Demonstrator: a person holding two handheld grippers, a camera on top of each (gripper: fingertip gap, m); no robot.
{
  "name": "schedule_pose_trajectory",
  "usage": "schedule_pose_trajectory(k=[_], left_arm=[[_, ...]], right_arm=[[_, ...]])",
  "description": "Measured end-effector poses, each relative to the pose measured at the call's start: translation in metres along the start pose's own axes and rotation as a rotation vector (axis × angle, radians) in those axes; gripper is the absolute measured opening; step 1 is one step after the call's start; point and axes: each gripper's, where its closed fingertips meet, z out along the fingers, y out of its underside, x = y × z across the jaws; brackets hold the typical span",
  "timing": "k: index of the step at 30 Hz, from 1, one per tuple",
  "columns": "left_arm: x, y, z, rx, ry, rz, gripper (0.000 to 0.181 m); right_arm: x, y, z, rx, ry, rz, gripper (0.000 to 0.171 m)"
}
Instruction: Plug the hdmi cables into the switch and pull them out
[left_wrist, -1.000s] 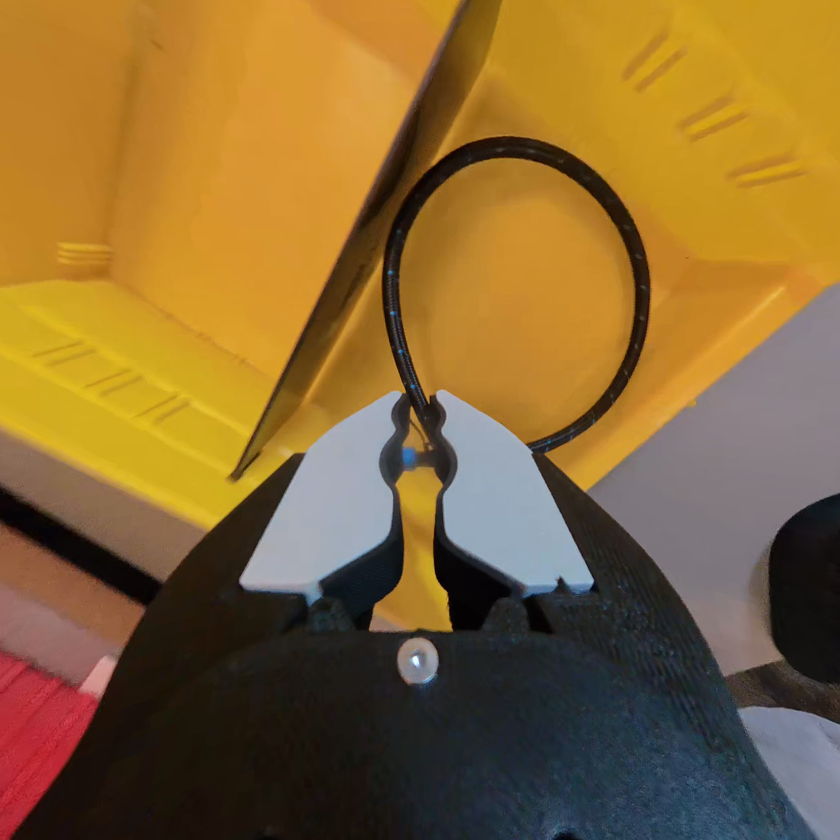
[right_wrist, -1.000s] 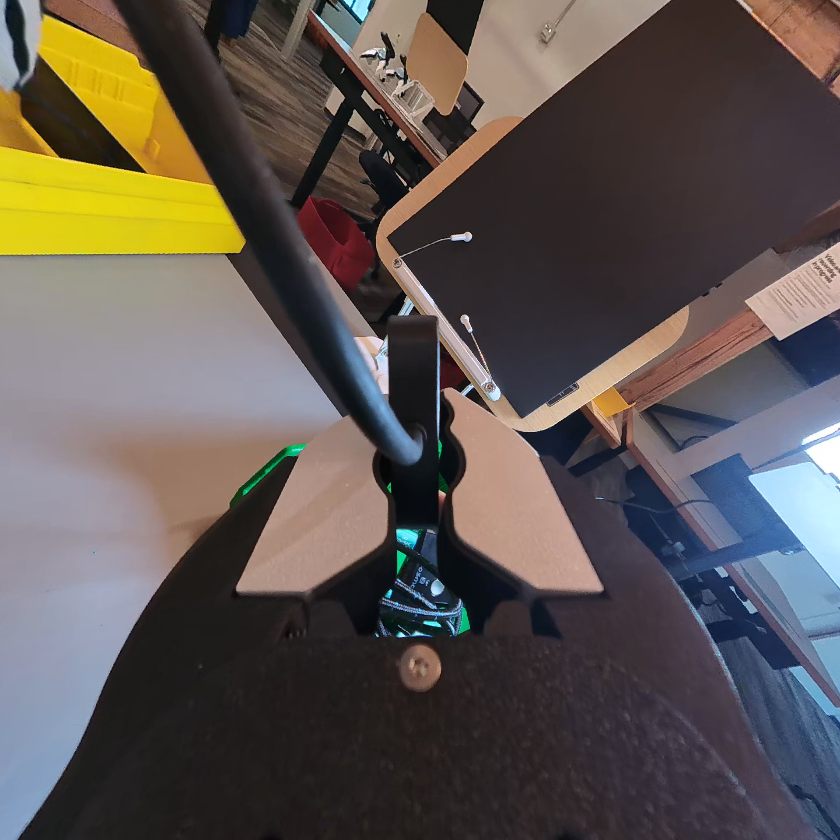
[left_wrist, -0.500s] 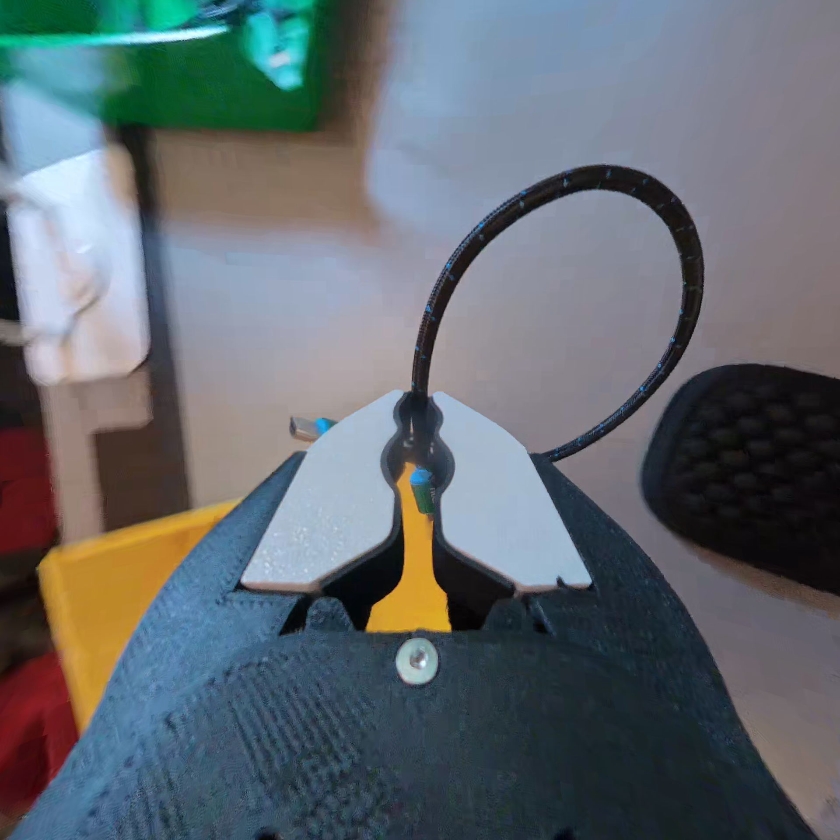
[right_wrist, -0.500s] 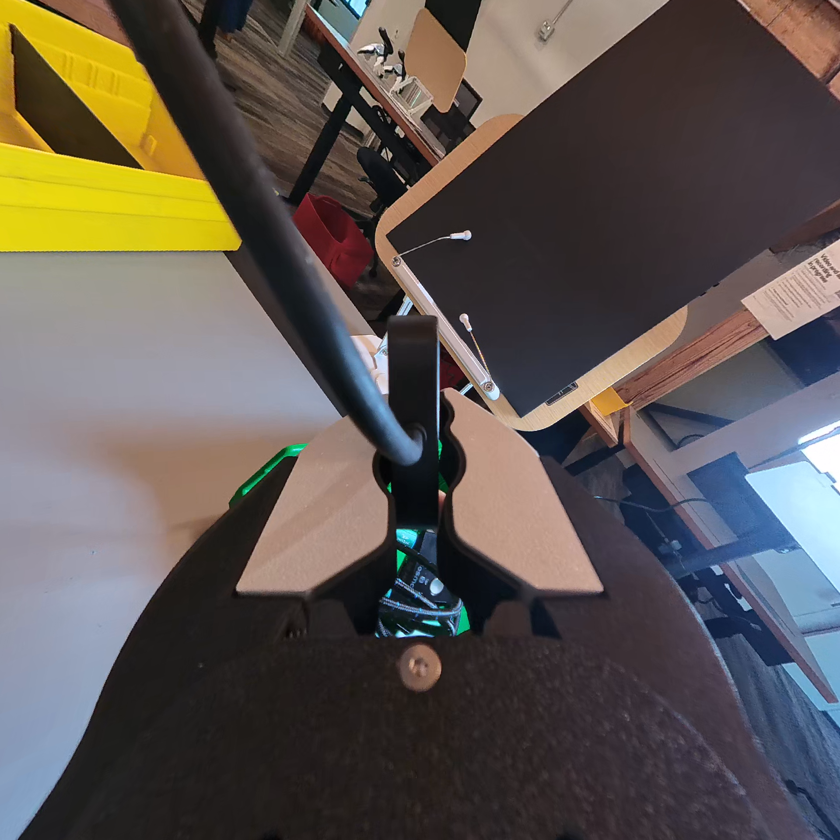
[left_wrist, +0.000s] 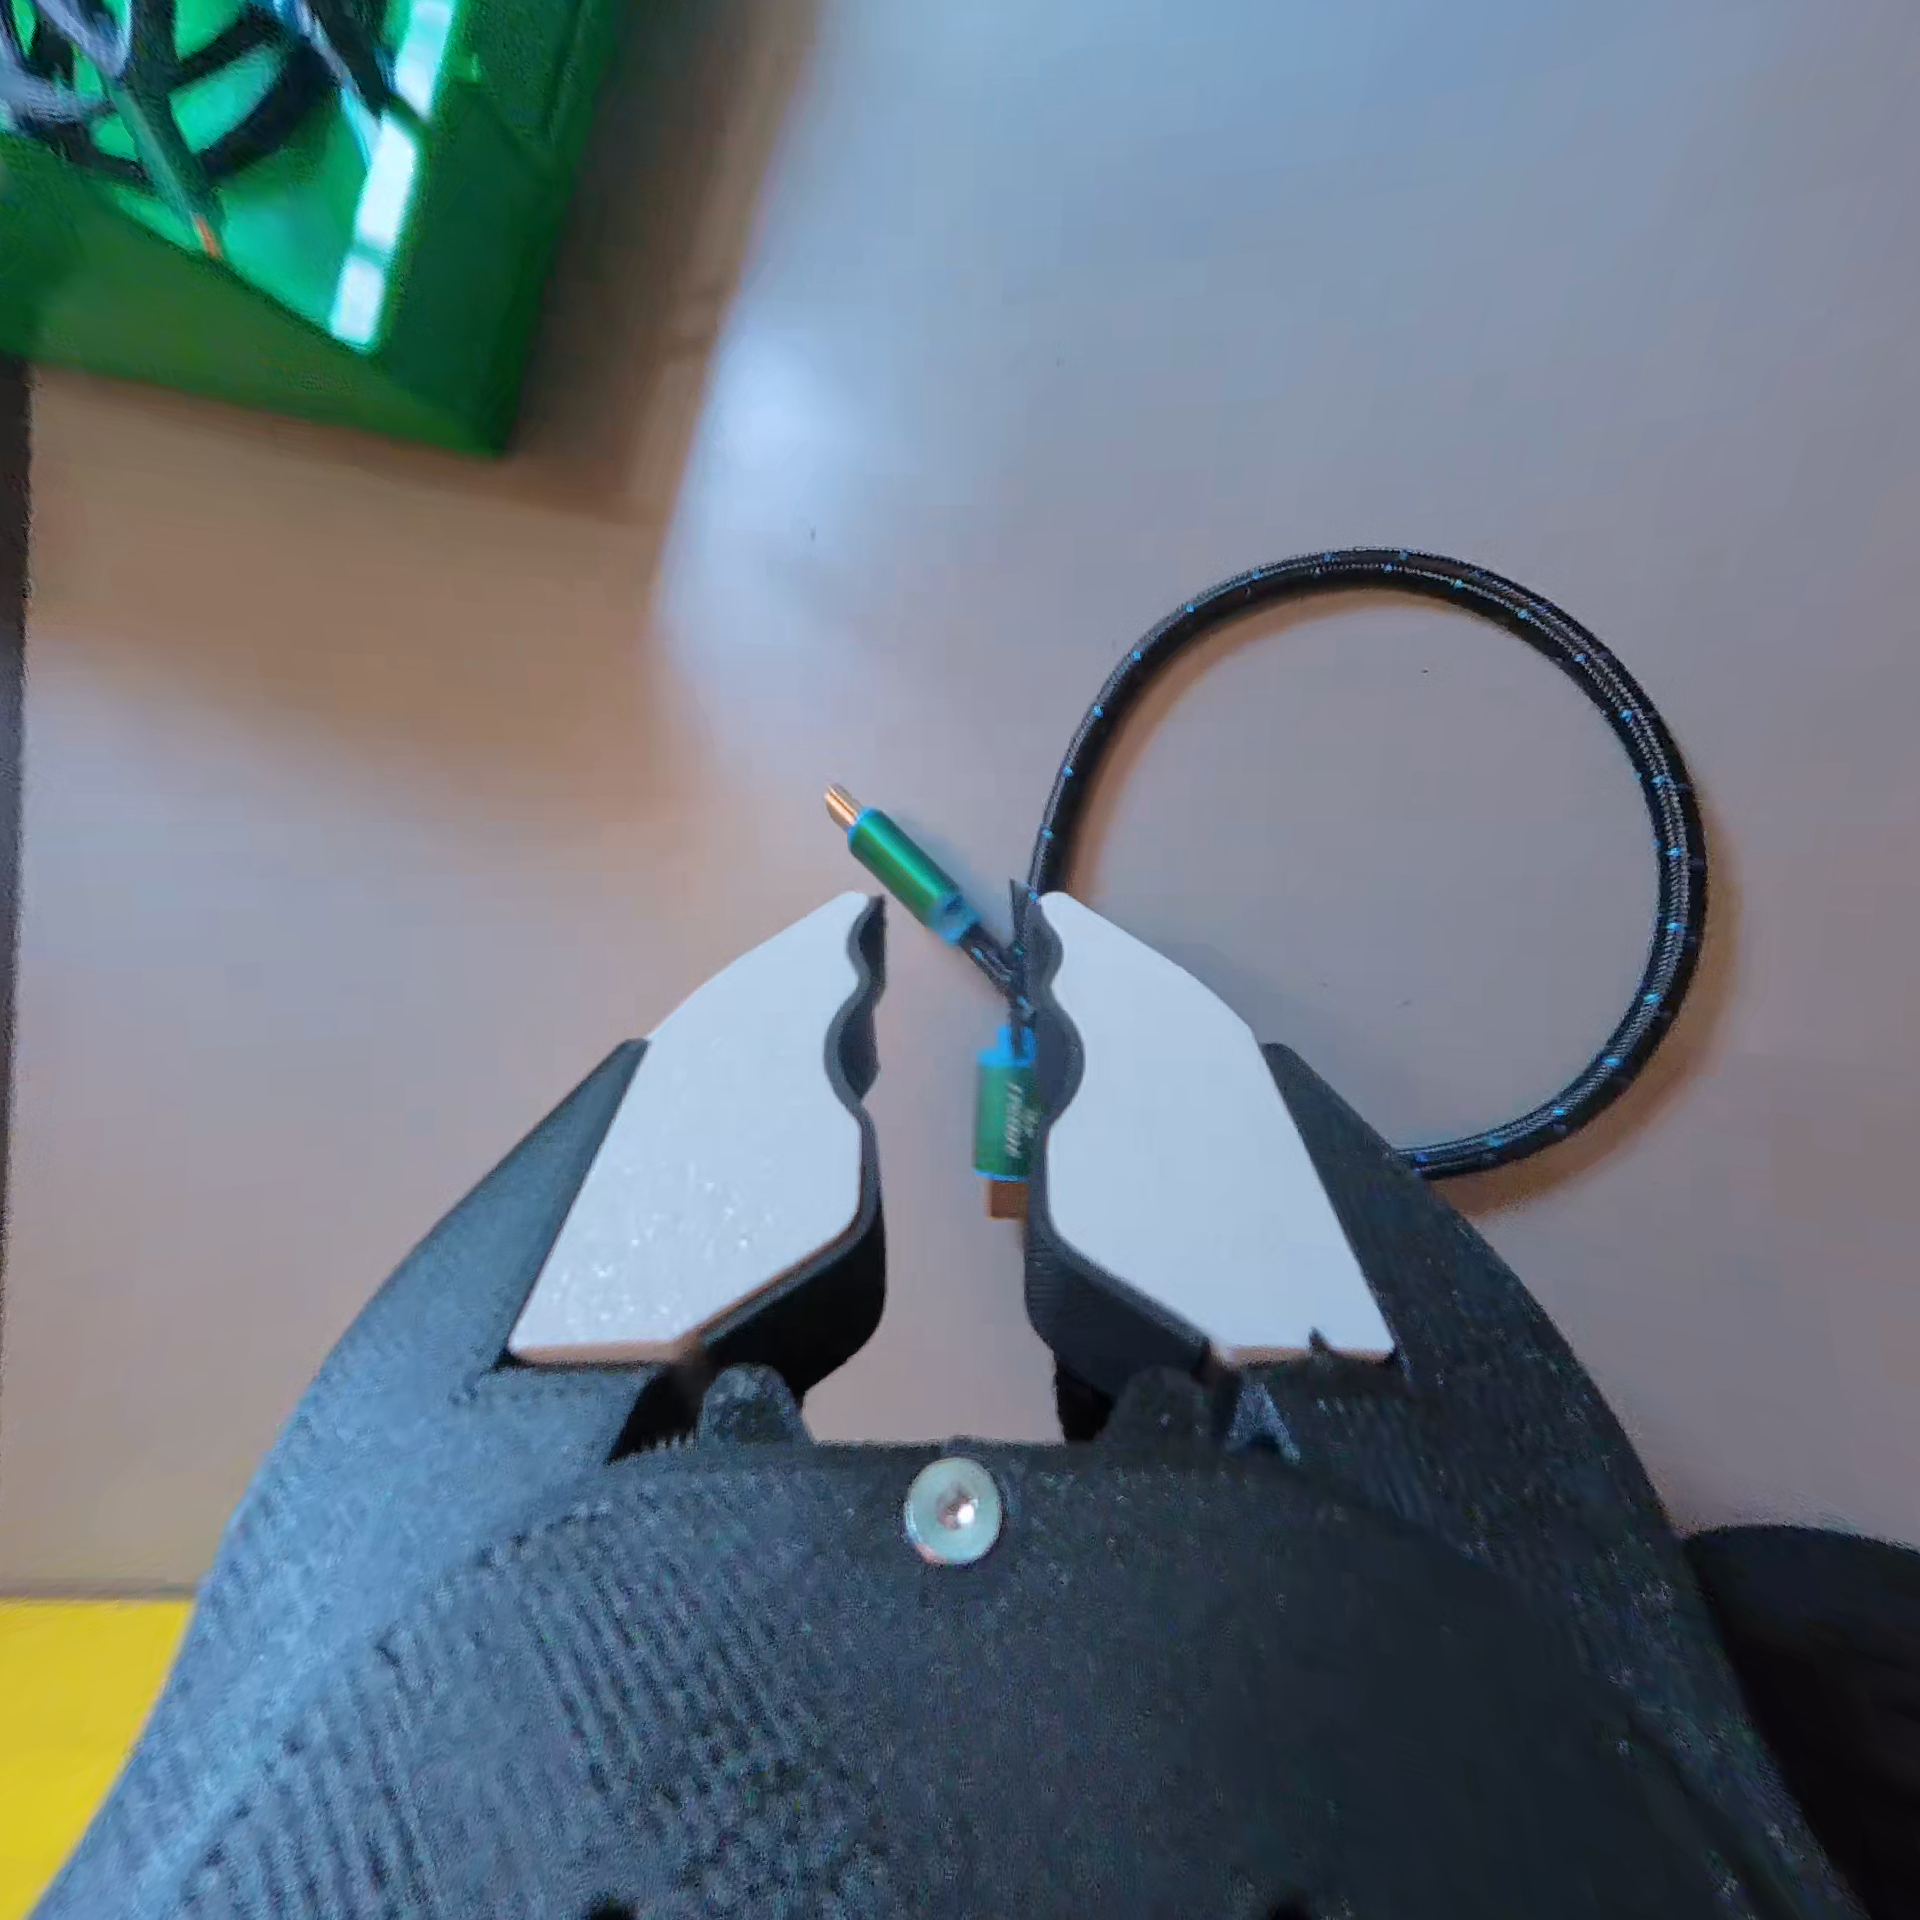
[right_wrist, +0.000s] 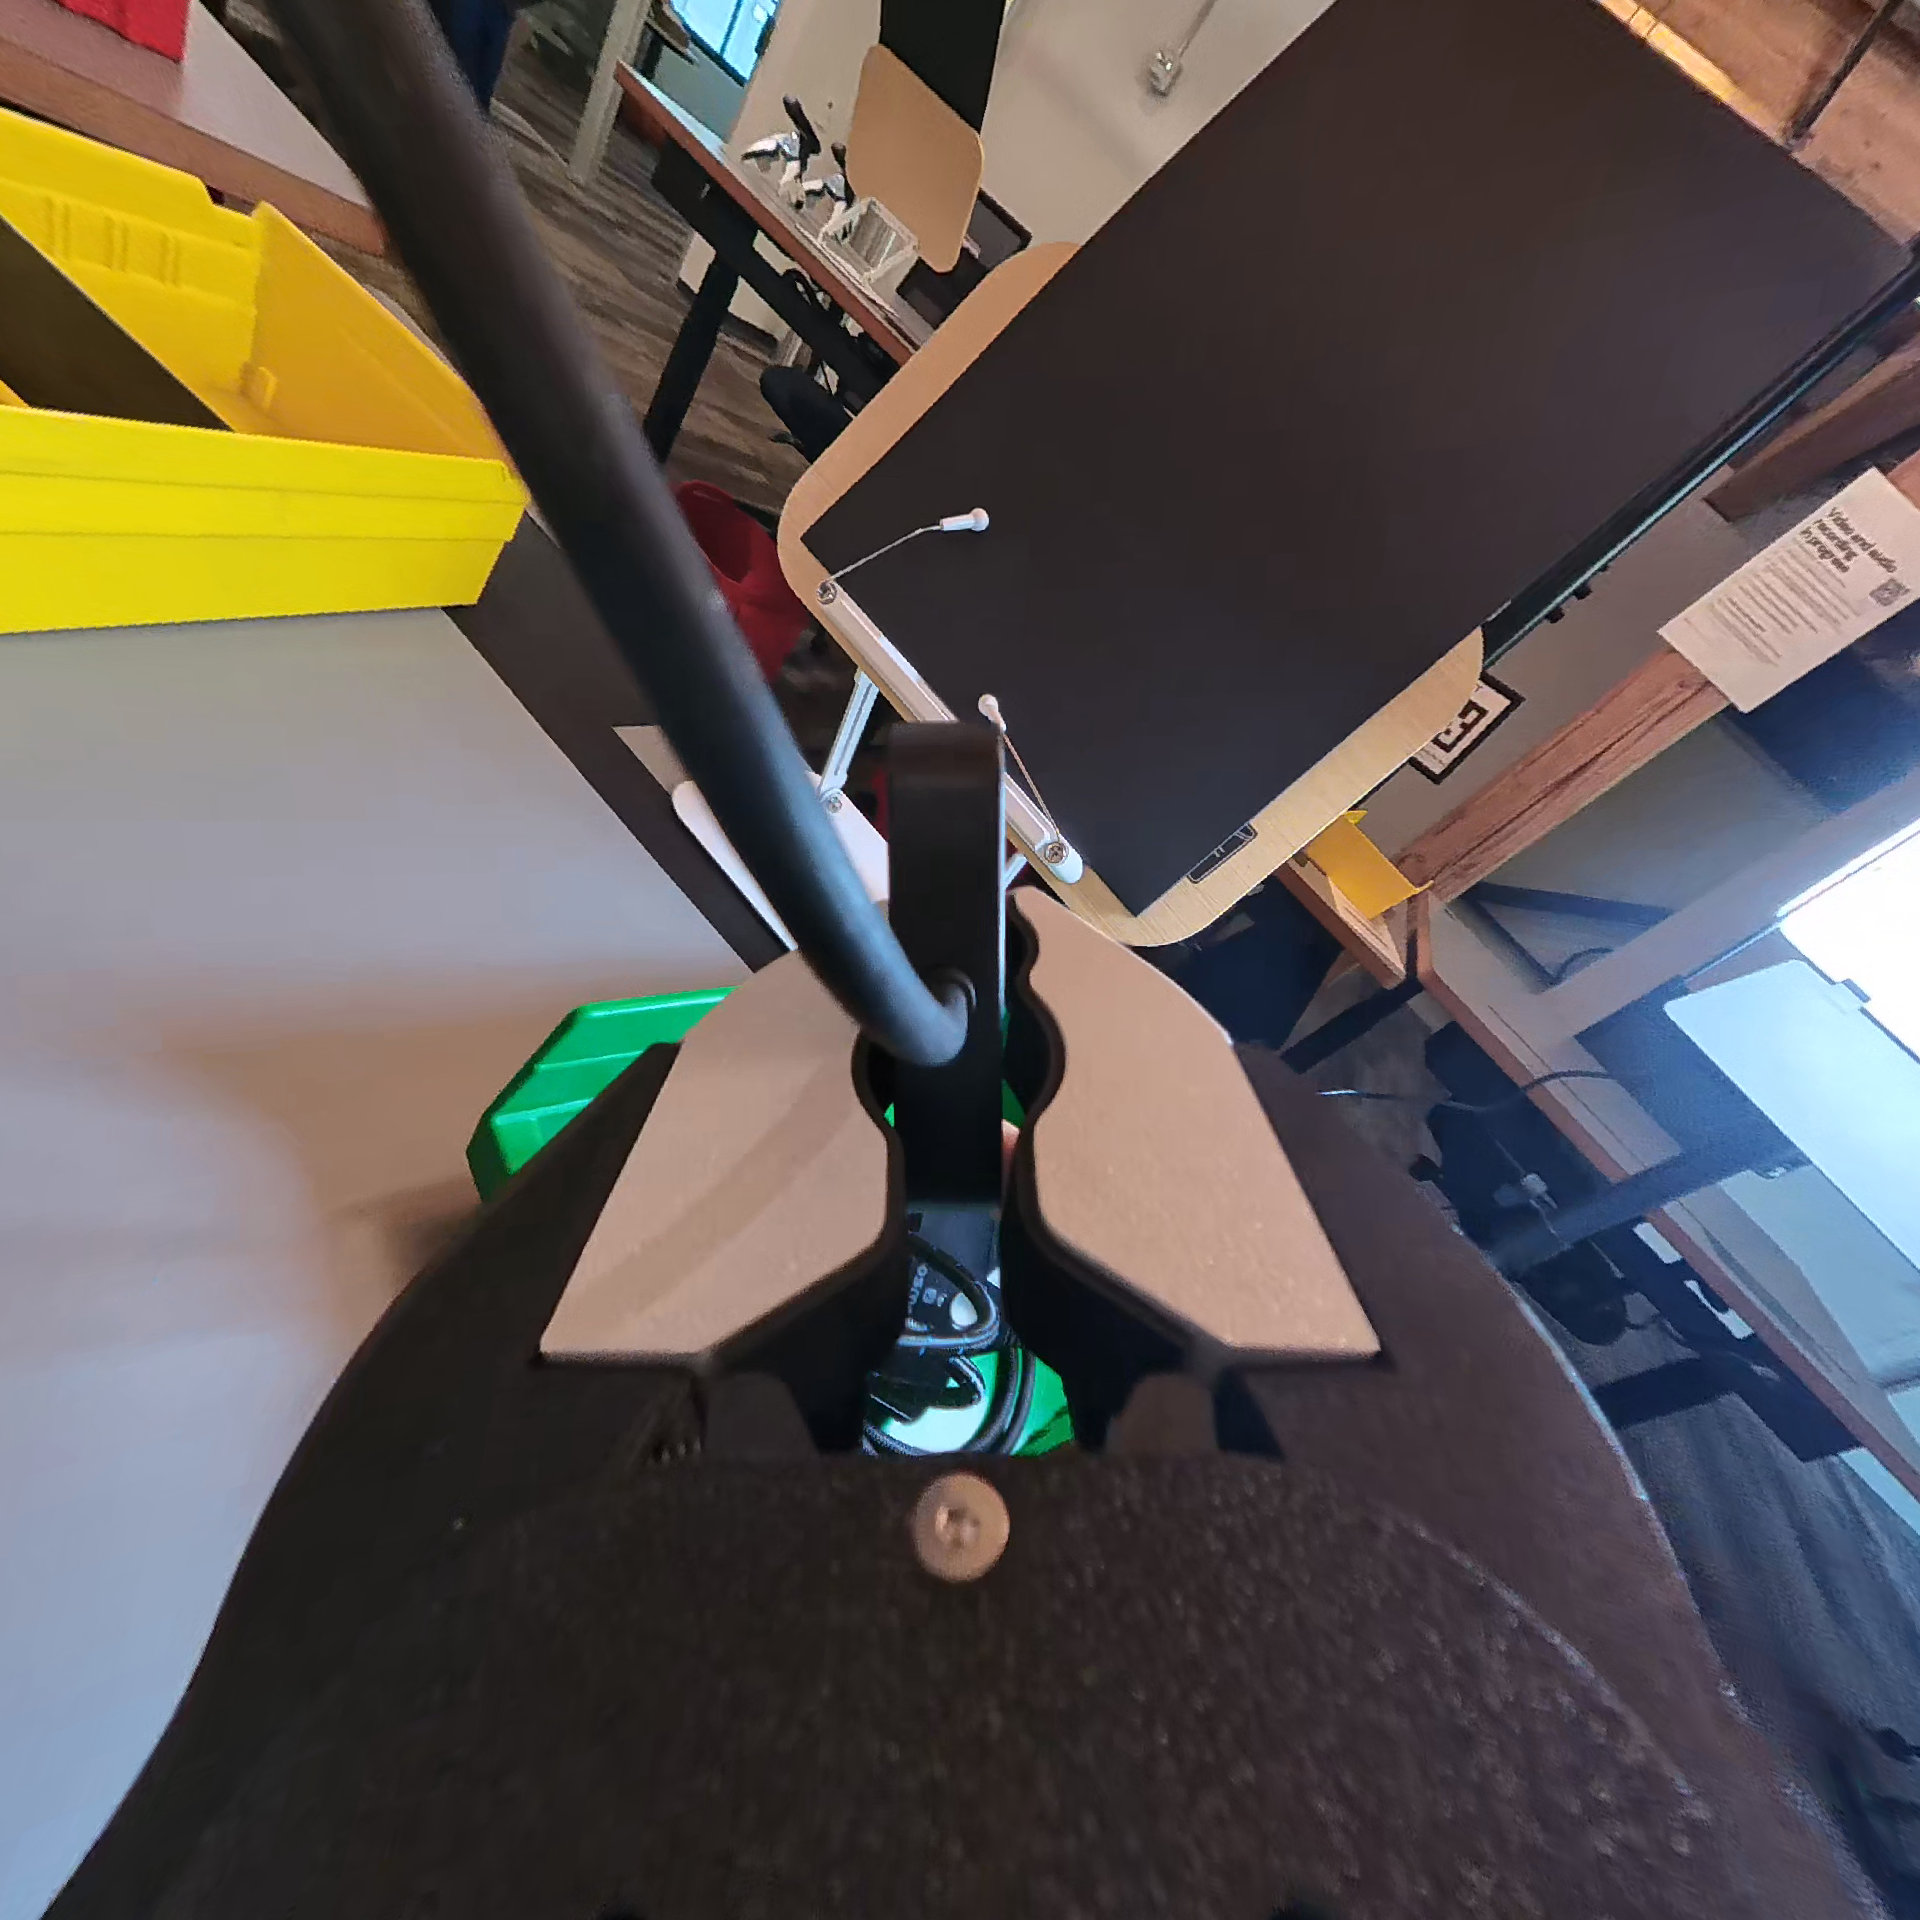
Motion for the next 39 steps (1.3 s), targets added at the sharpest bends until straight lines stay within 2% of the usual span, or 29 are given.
schedule_pose_trajectory(k=[4, 5, 6, 8, 11, 13, 14, 16, 19, 22, 27, 29, 32, 36, 39], left_arm=[[0.017, 0.026, 0.010, -0.137, -0.040, -0.075, 0.041], [0.018, 0.033, 0.014, -0.166, -0.052, -0.067, 0.039], [0.019, 0.032, 0.015, -0.145, -0.047, -0.060, 0.022], [0.021, 0.036, 0.011, -0.162, 0.011, -0.004, 0.017], [0.001, 0.047, 0.009, -0.196, 0.003, 0.290, 0.016], [-0.031, 0.046, 0.007, -0.202, -0.105, 0.283, 0.018], [-0.038, 0.043, 0.005, -0.189, -0.116, 0.243, 0.026], [-0.039, 0.030, -0.003, -0.117, -0.114, 0.203, 0.030], [-0.009, 0.031, -0.014, -0.091, 0.011, 0.152, 0.037], [0.018, 0.060, -0.026, -0.164, 0.127, 0.114, 0.042], [0.038, 0.109, -0.039, -0.315, 0.207, 0.143, 0.040], [0.041, 0.106, -0.038, -0.296, 0.213, 0.175, 0.035], [0.045, 0.104, -0.035, -0.339, 0.207, 0.250, 0.007], [0.063, 0.086, -0.040, -0.315, 0.261, 0.293, 0.006], [0.073, 0.041, -0.067, -0.165, 0.254, 0.306, 0.006]], right_arm=[[-0.005, -0.006, 0.000, 0.012, -0.009, -0.005, 0.015], [-0.006, -0.008, 0.000, 0.013, -0.010, -0.011, 0.015], [-0.008, -0.009, 0.000, 0.013, -0.010, -0.016, 0.015], [-0.009, -0.010, -0.001, 0.012, -0.009, -0.026, 0.015], [-0.008, -0.010, -0.002, 0.013, -0.010, -0.020, 0.015], [-0.007, -0.007, -0.002, 0.004, -0.008, -0.022, 0.015], [-0.006, -0.005, -0.002, -0.004, -0.001, -0.028, 0.015], [-0.002, -0.002, -0.003, -0.011, 0.008, -0.028, 0.015], [0.000, 0.001, -0.002, -0.001, -0.003, 0.007, 0.015], [-0.002, 0.000, -0.001, 0.008, -0.016, 0.020, 0.015], [-0.011, -0.007, 0.001, 0.016, -0.031, -0.001, 0.015], [-0.015, -0.008, 0.002, 0.012, -0.039, -0.013, 0.015], [-0.019, -0.006, 0.003, -0.003, -0.041, -0.031, 0.015], [-0.015, -0.004, 0.002, -0.008, -0.031, -0.038, 0.015], [-0.011, -0.006, -0.001, 0.010, -0.029, -0.016, 0.014]])
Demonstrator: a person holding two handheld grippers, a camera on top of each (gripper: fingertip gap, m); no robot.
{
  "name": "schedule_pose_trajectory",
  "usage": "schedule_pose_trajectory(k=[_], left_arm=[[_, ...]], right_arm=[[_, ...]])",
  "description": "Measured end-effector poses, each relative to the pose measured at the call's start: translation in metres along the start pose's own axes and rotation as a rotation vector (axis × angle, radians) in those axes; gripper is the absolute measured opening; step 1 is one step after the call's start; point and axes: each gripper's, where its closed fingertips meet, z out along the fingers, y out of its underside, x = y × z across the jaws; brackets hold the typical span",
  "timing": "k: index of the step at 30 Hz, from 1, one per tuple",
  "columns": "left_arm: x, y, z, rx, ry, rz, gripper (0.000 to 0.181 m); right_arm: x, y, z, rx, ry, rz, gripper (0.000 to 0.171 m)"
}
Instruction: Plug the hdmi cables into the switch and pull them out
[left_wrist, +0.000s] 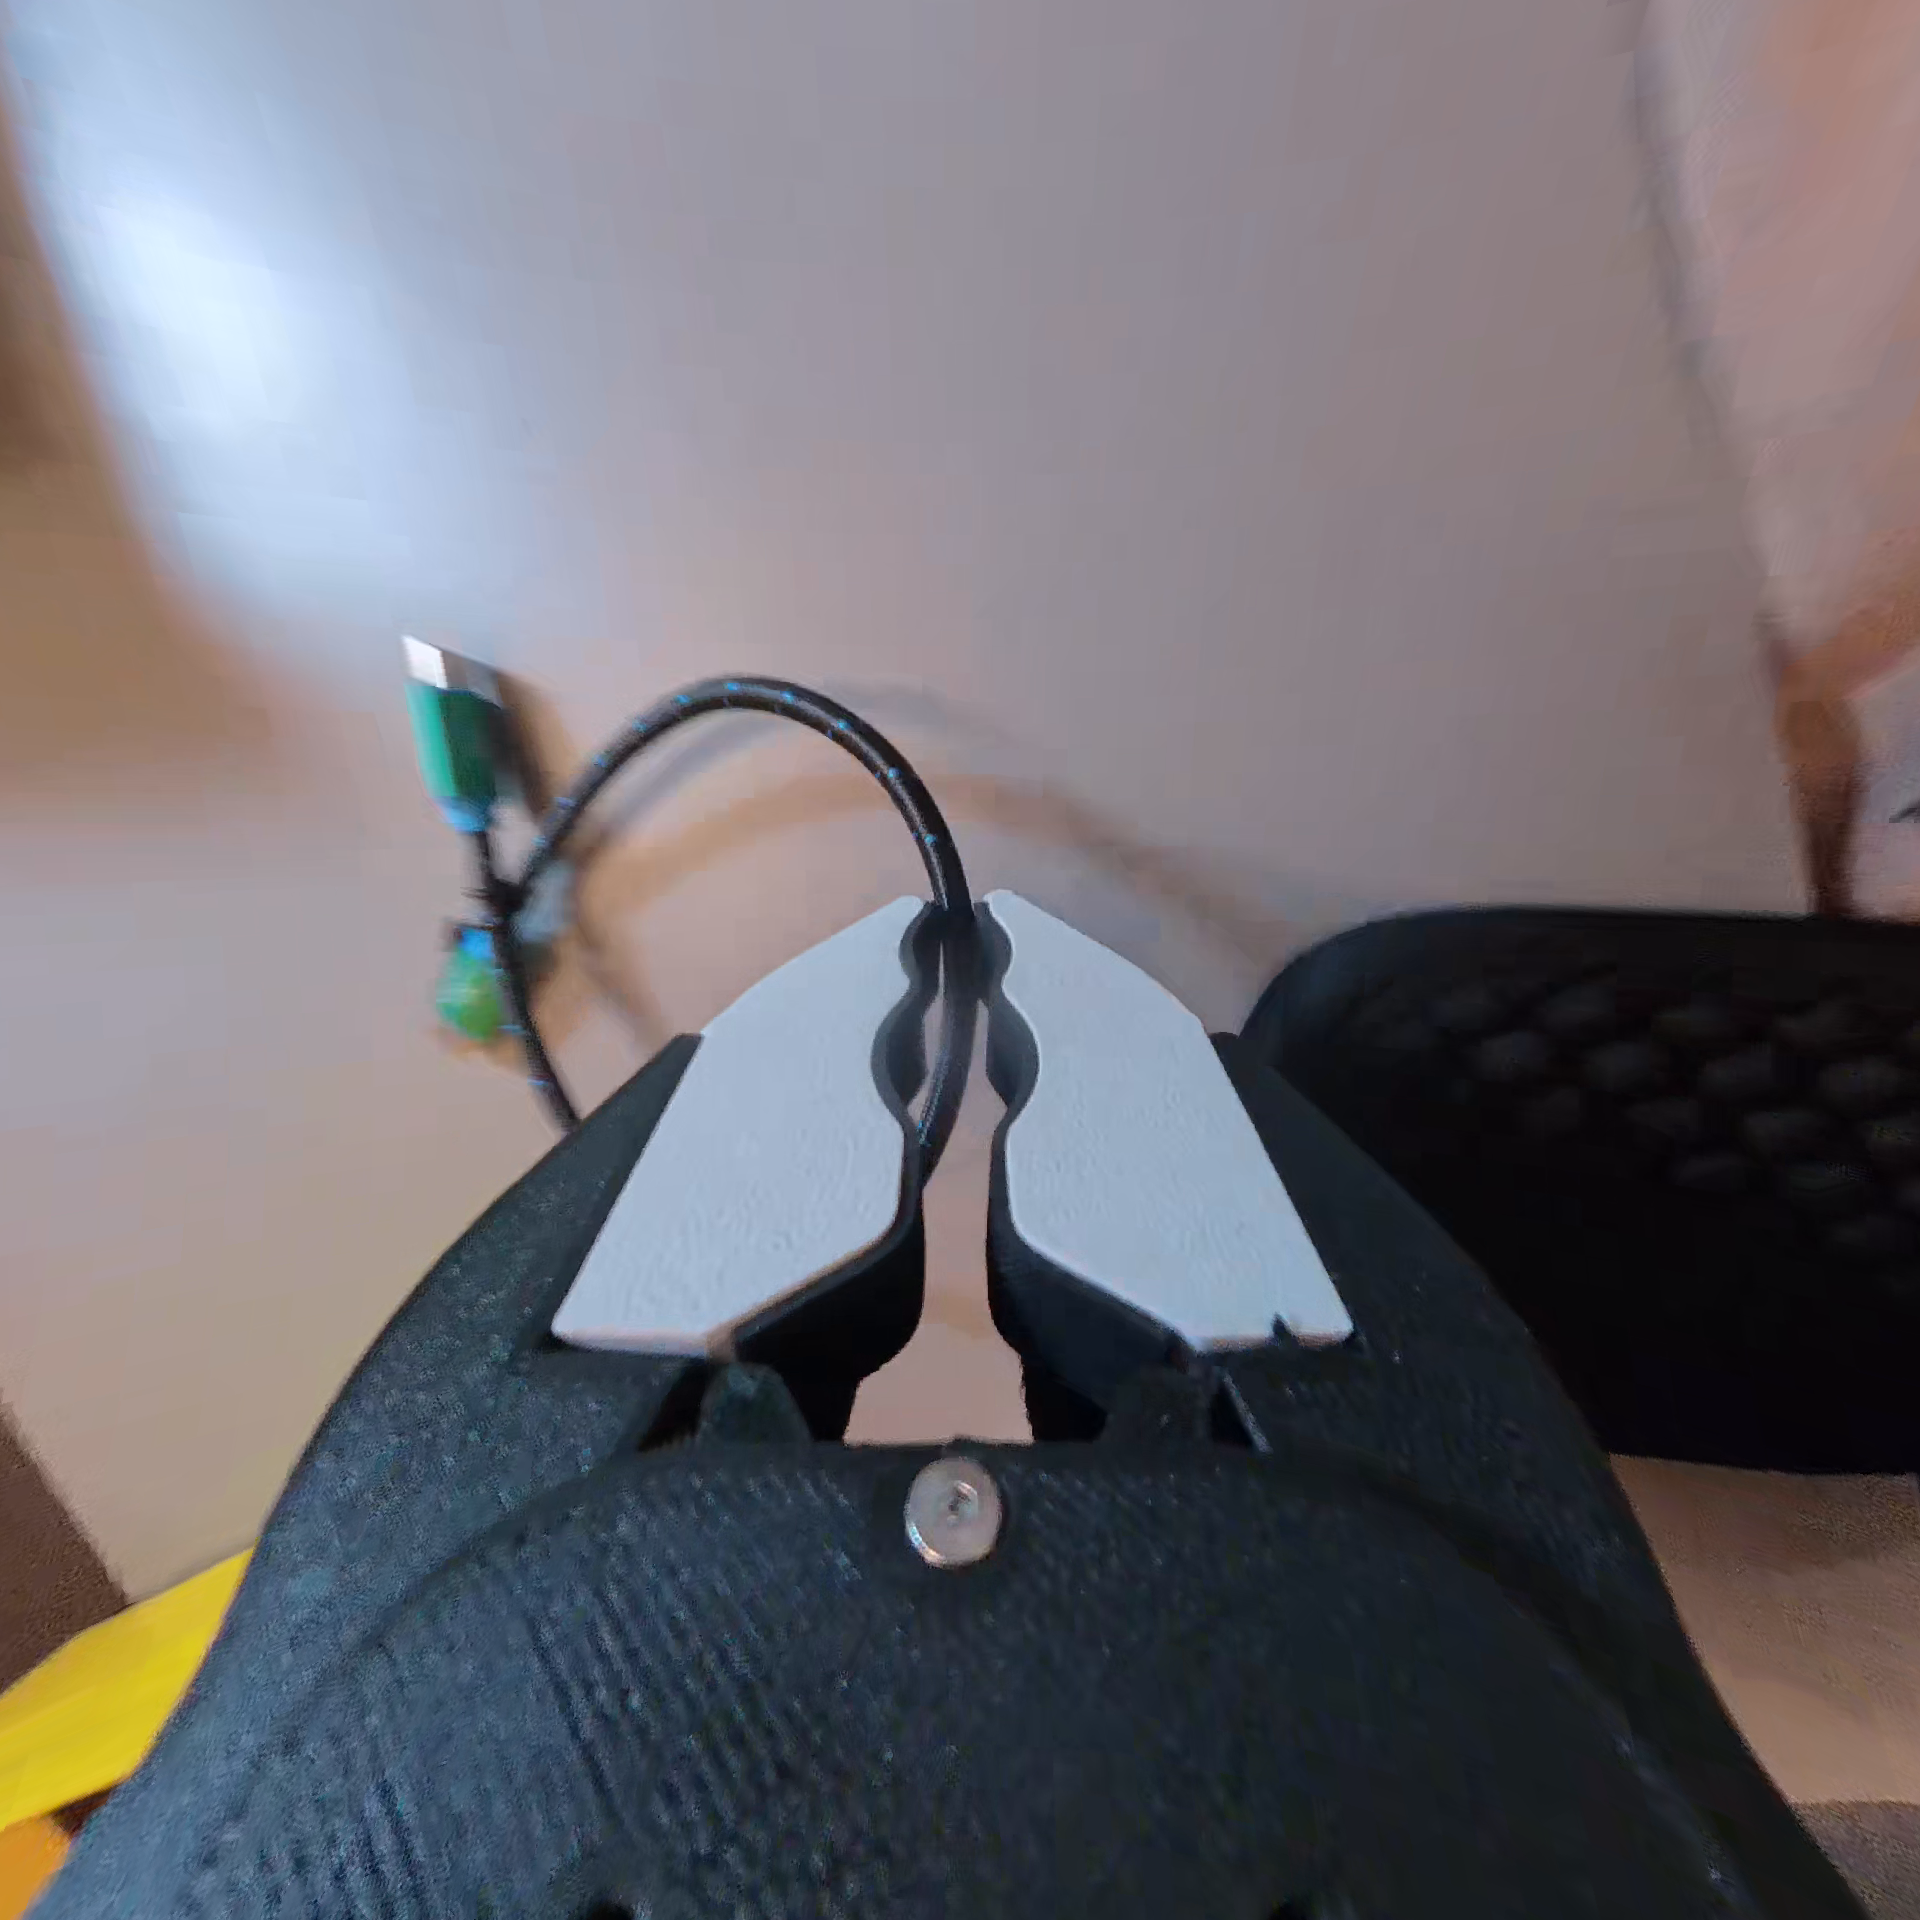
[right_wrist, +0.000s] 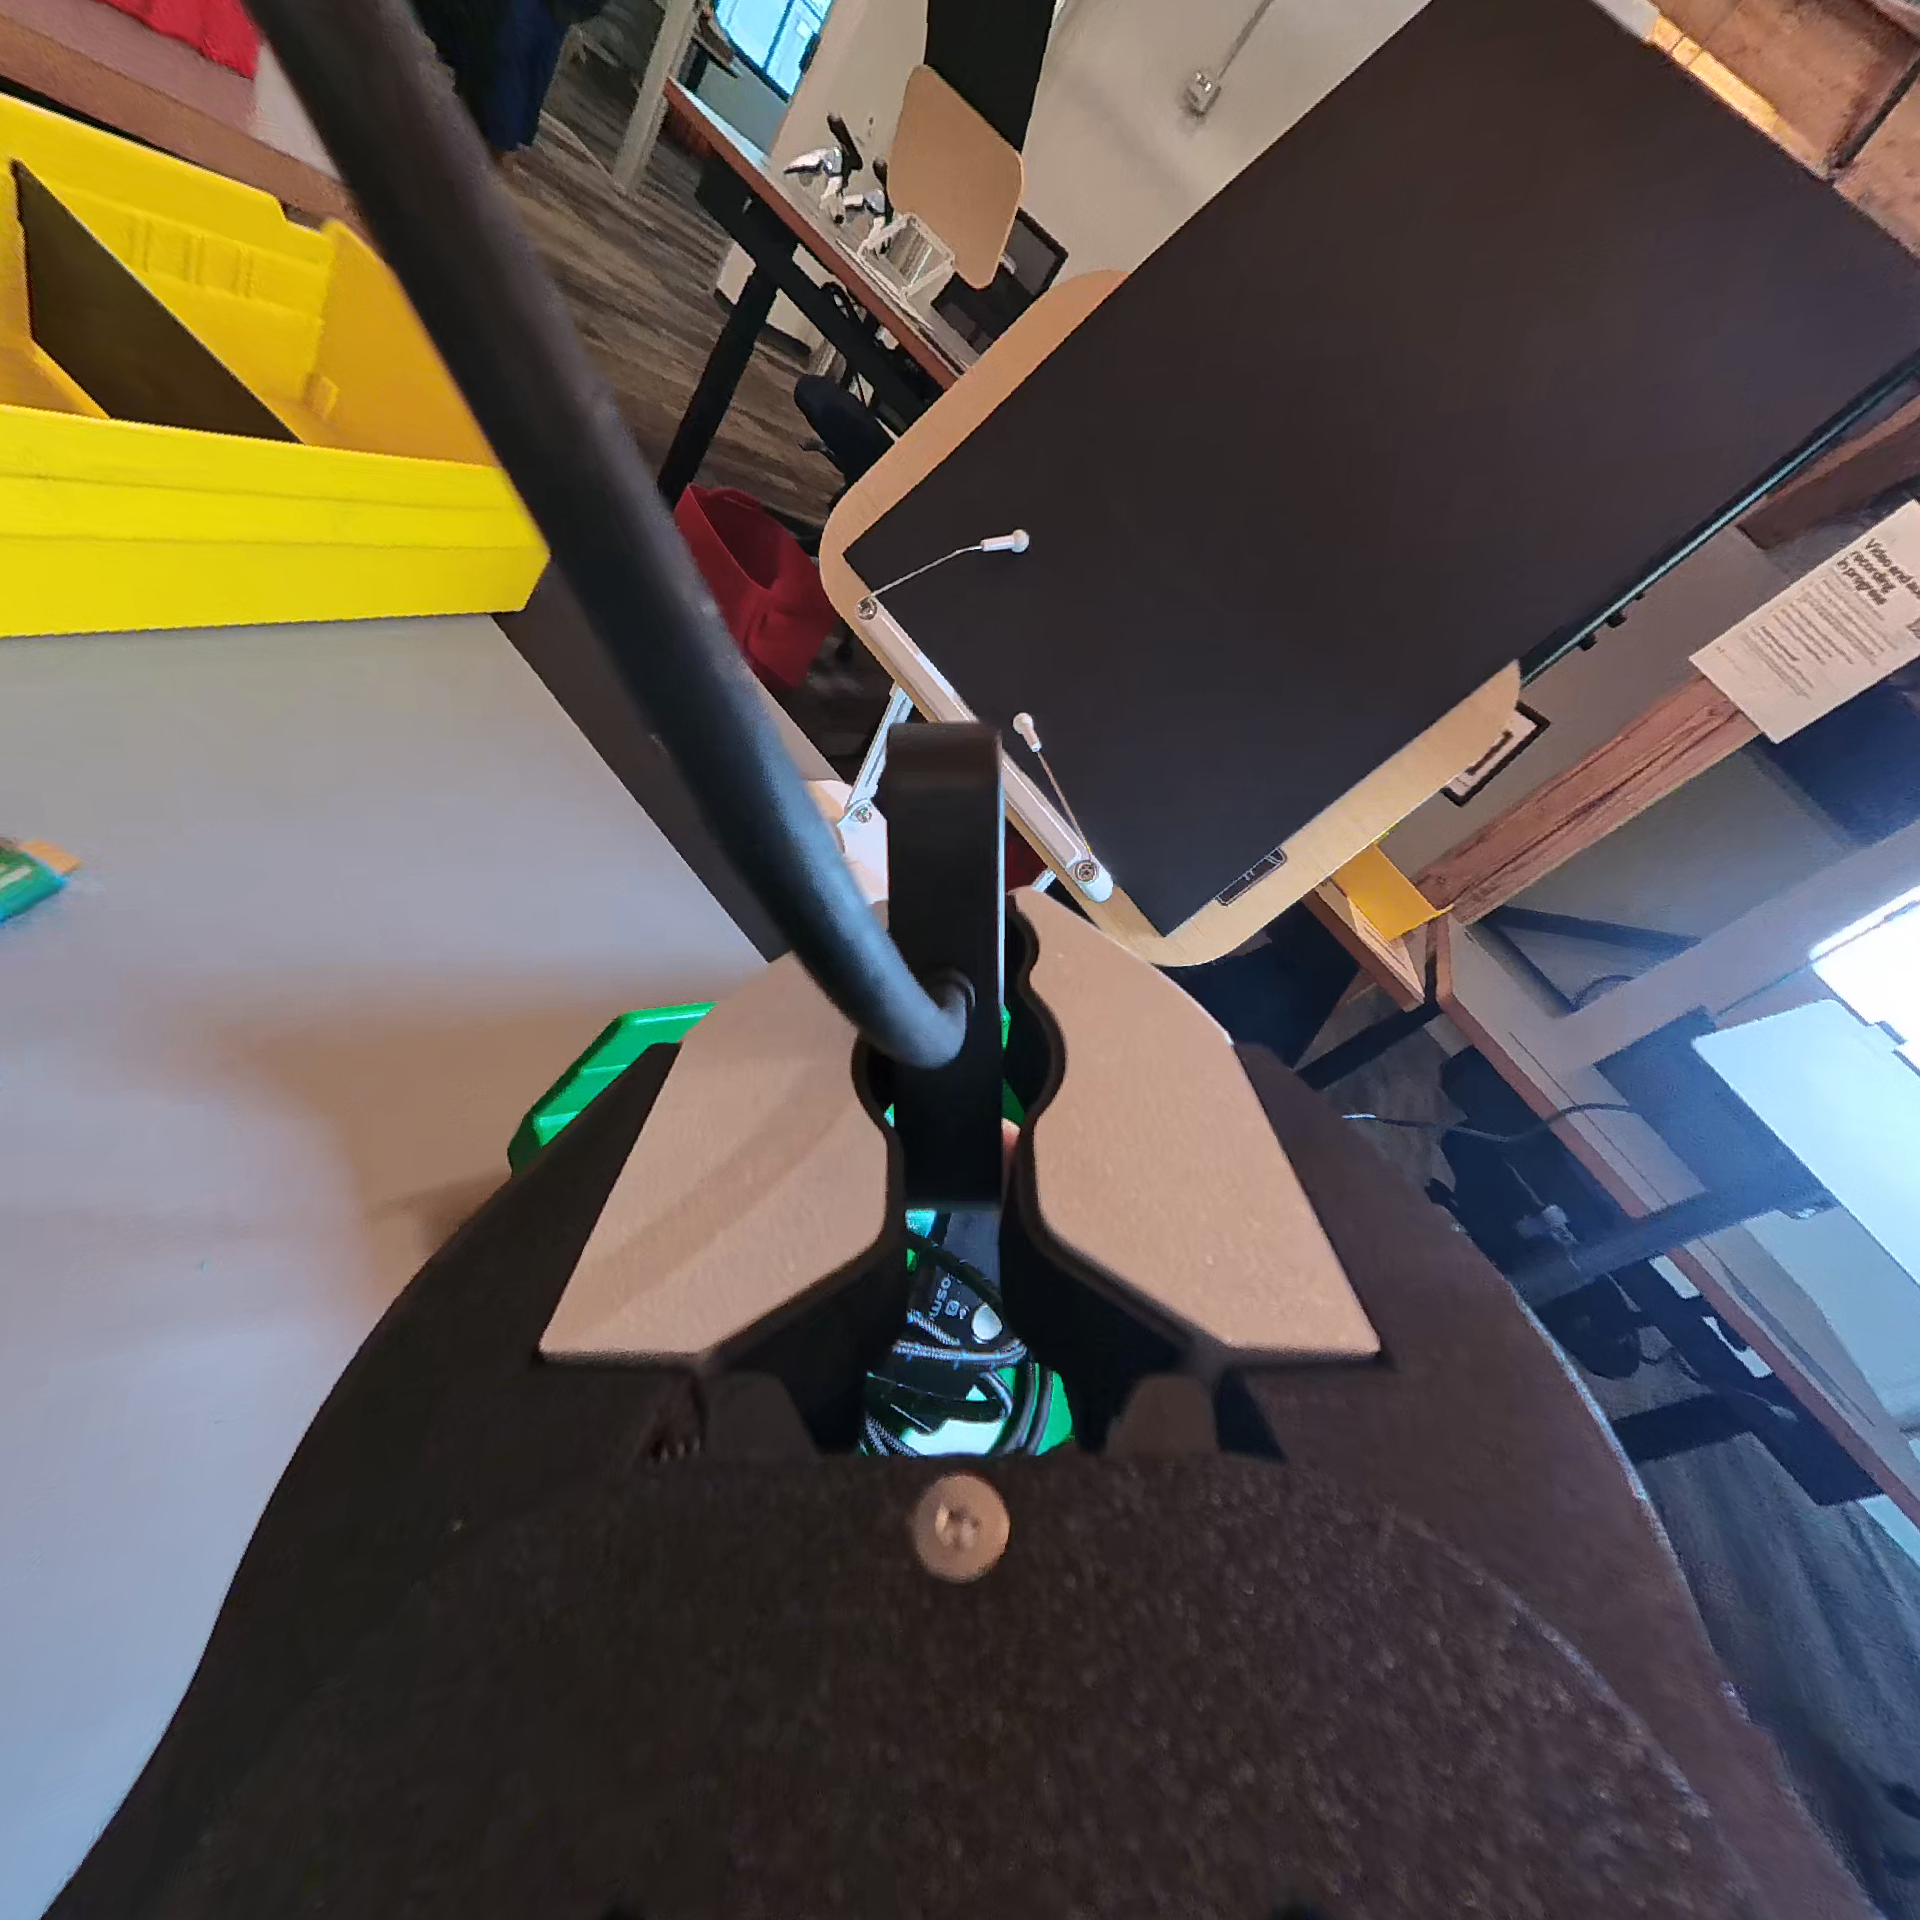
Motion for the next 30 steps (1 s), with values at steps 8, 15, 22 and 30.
schedule_pose_trajectory(k=[8, 15, 22, 30], left_arm=[[-0.102, -0.048, -0.072, 0.221, -0.497, -0.154, 0.003], [-0.164, -0.051, -0.041, 0.235, -0.507, -0.185, 0.000], [-0.126, -0.009, 0.006, 0.036, -0.186, -0.171, 0.052], [-0.141, 0.032, 0.058, -0.134, -0.105, -0.086, 0.057]], right_arm=[[-0.005, -0.008, -0.002, 0.019, -0.008, -0.005, 0.015], [-0.001, 0.002, 0.001, -0.005, -0.003, 0.001, 0.015], [0.006, 0.003, 0.000, 0.011, 0.000, 0.033, 0.015], [-0.003, 0.000, 0.003, 0.014, -0.024, 0.020, 0.014]])
